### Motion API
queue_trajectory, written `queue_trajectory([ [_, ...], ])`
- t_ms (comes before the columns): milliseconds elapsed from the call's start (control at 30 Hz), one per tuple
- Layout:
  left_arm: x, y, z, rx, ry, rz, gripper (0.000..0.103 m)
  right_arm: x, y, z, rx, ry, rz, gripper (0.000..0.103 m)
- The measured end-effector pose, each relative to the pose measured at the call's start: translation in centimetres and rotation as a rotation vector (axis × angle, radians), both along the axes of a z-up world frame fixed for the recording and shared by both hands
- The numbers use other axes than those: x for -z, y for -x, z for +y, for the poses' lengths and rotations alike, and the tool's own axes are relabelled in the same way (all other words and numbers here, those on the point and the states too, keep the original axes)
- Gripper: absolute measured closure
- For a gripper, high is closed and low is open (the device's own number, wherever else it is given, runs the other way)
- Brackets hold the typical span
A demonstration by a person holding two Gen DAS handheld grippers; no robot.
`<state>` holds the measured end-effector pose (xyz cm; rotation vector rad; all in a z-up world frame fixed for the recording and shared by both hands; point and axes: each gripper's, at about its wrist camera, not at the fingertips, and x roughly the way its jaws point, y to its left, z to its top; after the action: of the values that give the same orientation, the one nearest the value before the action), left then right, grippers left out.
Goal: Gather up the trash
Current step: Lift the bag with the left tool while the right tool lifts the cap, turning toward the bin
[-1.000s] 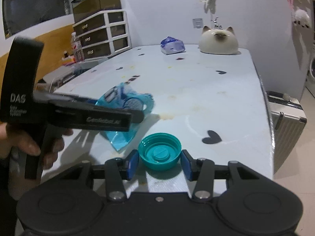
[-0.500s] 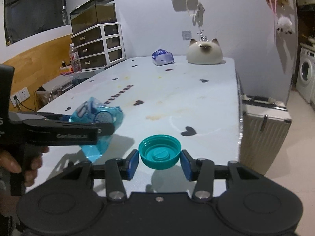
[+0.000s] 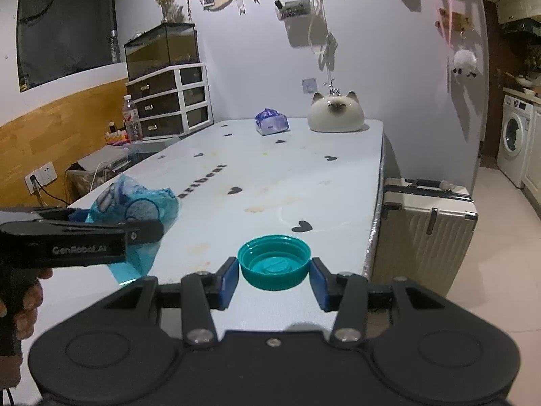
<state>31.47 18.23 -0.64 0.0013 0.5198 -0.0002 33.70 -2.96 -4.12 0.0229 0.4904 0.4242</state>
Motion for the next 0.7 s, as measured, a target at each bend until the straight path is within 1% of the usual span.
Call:
queue_trajectory([
  [467,-0.8,7.1,-3.4,-0.027,0.027,-0.052,0.034,-0.7,5.9,-4.4,0.035,-0.018,-0.053,0.058],
  [633,-0.2,8.6,-4.7,-0.023,0.034,-0.050,0.034,-0.2,7.1,-5.8,0.030,-0.020,-0.049,0.058],
  [700,0.1,9.1,-5.2,-0.022,0.035,-0.047,0.035,0.2,7.5,-5.9,0.009,-0.020,-0.043,0.058],
])
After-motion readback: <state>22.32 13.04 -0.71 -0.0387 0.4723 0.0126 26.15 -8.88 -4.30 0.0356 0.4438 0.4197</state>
